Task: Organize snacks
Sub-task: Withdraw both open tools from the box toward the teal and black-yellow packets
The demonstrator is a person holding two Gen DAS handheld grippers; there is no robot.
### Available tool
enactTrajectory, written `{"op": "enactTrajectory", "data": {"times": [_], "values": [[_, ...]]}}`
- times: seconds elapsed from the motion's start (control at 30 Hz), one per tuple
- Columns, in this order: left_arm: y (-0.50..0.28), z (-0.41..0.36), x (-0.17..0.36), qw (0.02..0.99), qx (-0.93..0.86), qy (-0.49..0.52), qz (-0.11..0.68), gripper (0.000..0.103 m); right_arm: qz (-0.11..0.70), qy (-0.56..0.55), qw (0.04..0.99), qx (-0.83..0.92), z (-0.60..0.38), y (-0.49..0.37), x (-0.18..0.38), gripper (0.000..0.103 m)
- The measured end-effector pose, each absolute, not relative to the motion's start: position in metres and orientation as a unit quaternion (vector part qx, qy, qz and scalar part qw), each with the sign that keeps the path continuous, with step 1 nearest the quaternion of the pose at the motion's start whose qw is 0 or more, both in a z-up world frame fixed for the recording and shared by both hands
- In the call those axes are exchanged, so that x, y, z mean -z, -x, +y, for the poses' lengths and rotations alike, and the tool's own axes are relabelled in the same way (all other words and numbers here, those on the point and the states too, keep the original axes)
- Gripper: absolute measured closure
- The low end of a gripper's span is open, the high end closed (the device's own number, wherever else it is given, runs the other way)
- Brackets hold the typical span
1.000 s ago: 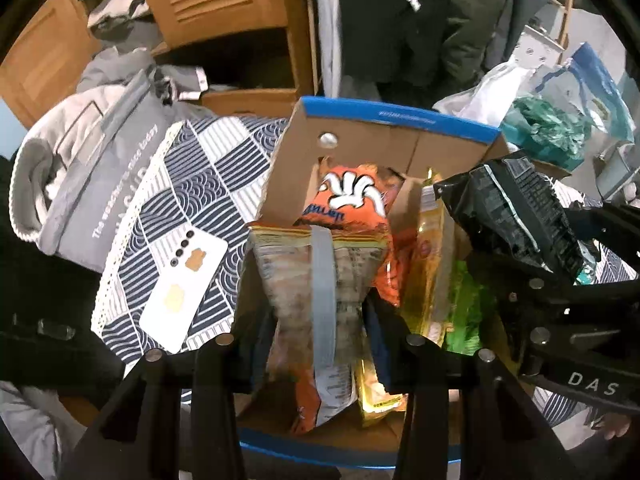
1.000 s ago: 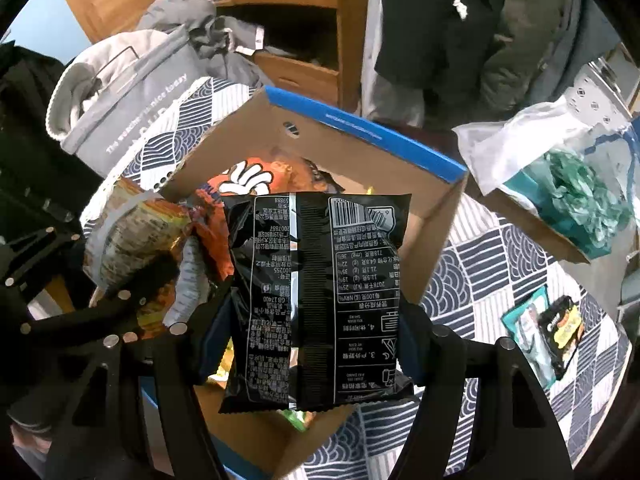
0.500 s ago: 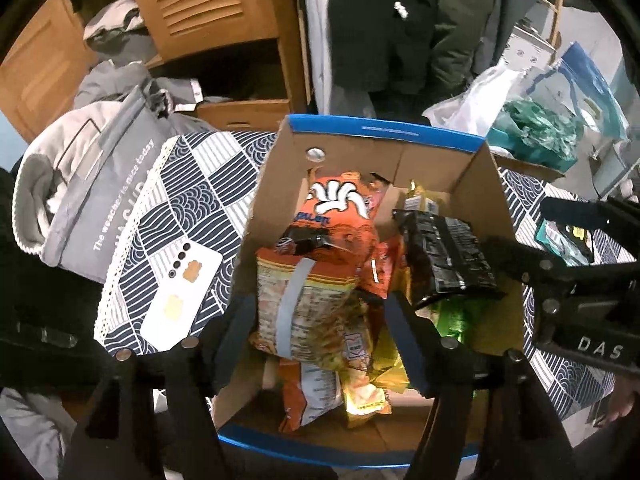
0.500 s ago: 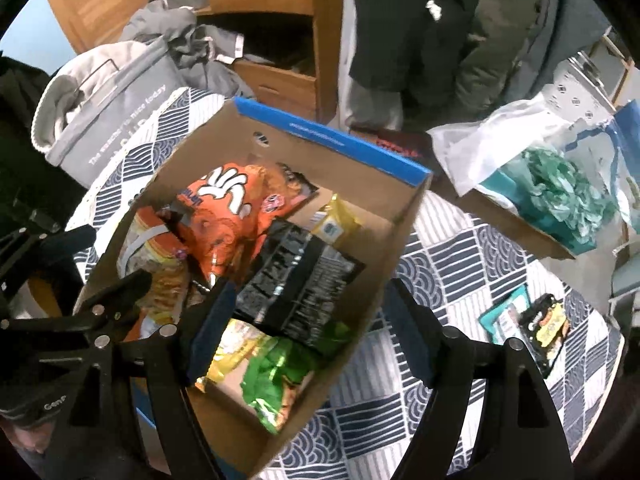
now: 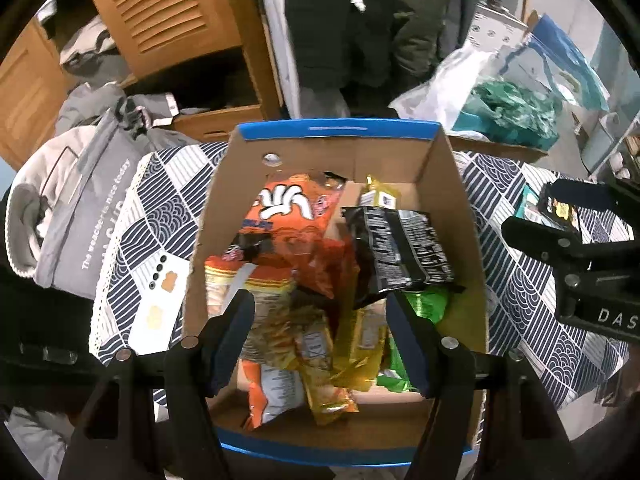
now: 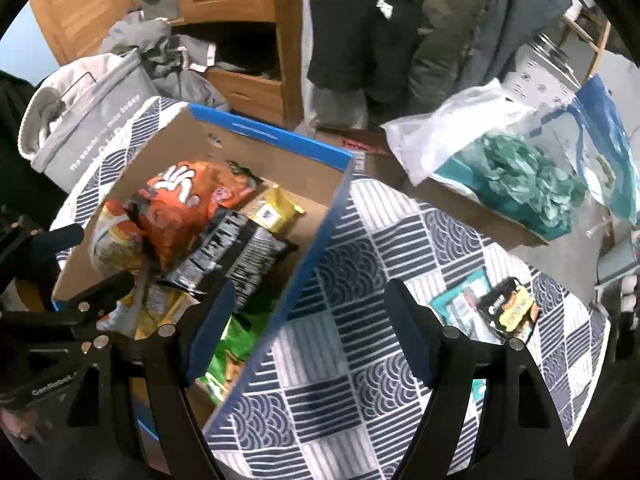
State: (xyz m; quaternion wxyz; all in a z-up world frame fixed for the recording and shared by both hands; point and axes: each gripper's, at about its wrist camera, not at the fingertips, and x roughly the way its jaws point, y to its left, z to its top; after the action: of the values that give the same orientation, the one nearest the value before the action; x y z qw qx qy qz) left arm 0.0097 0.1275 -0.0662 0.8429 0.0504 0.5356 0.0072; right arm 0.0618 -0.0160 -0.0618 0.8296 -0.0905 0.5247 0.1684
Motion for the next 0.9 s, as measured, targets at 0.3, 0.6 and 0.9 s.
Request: {"op": "enactTrajectory", "data": {"times": [0.3,0.6,0.9], "values": [[-0.012,0.098,0.064,0.843,0.009,-0.069,0.534,0.033,0.526,0.080,0.834,-0.148,-0.051,-0.058,0.063,0.026],[-0.014,0.065,0.062,0.839,0.028,-0.084,0.536,0.033,0.528,0.072,0.836,-0.131,-0.089,-0.052,0.066,0.026],[-0.020,0.024,0.071,0.828,0.046,-0.100,0.549,0.033,0.535,0.056,0.836,-0.107,-0.136,-0.044,0.078,0.026]]}}
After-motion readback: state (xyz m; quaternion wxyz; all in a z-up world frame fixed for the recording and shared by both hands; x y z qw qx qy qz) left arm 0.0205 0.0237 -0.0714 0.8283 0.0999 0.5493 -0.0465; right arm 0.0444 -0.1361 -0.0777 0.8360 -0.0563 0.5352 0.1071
